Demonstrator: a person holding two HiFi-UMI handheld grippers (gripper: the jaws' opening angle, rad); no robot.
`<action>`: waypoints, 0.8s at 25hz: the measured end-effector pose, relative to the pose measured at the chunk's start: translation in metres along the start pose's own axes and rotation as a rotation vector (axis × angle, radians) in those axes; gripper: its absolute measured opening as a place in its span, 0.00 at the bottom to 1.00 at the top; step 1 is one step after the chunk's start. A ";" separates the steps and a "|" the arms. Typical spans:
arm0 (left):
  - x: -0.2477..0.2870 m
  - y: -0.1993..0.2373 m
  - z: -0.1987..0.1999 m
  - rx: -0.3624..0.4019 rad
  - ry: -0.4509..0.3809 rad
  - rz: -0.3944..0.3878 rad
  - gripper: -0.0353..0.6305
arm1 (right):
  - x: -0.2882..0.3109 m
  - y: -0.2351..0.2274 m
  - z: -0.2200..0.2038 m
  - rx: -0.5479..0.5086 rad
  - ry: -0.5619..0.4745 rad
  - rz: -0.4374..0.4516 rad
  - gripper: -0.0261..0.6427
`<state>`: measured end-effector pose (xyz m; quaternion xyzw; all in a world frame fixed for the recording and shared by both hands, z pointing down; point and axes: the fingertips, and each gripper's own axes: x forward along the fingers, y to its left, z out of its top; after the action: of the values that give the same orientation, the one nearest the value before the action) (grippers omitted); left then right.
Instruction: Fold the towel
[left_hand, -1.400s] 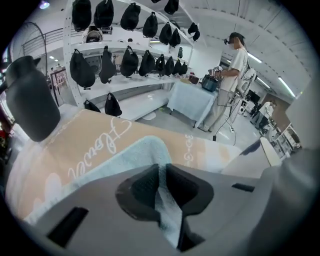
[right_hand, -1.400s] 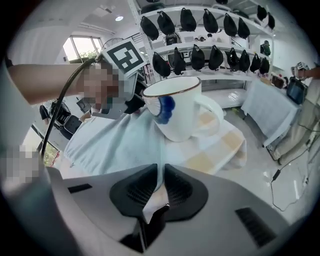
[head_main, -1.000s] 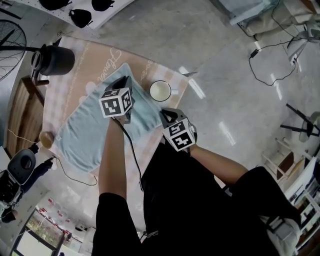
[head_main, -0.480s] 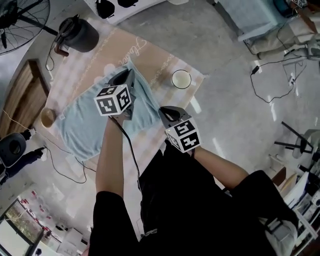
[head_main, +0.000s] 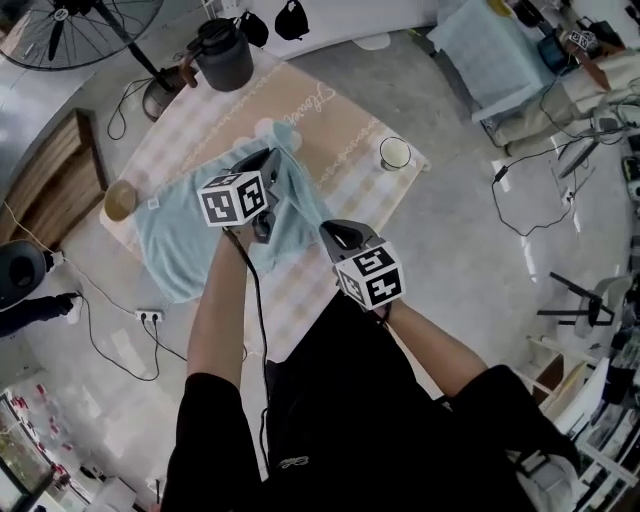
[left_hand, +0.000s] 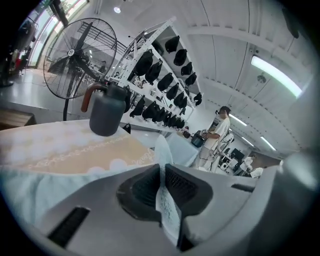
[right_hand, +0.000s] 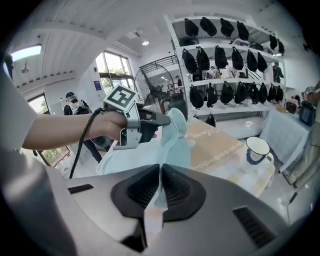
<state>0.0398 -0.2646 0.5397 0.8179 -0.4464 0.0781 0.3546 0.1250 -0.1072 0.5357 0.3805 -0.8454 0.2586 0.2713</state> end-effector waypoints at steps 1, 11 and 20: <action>-0.008 0.001 0.001 0.003 -0.005 -0.008 0.11 | 0.000 0.008 0.001 -0.008 -0.005 0.000 0.07; -0.050 0.018 0.016 -0.015 -0.064 0.028 0.11 | -0.002 0.055 0.024 0.006 -0.063 0.087 0.07; -0.071 0.048 0.018 0.005 -0.061 0.088 0.11 | 0.026 0.097 0.021 0.016 -0.048 0.203 0.07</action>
<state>-0.0435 -0.2449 0.5194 0.8005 -0.4921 0.0698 0.3350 0.0289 -0.0778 0.5153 0.3011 -0.8839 0.2821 0.2204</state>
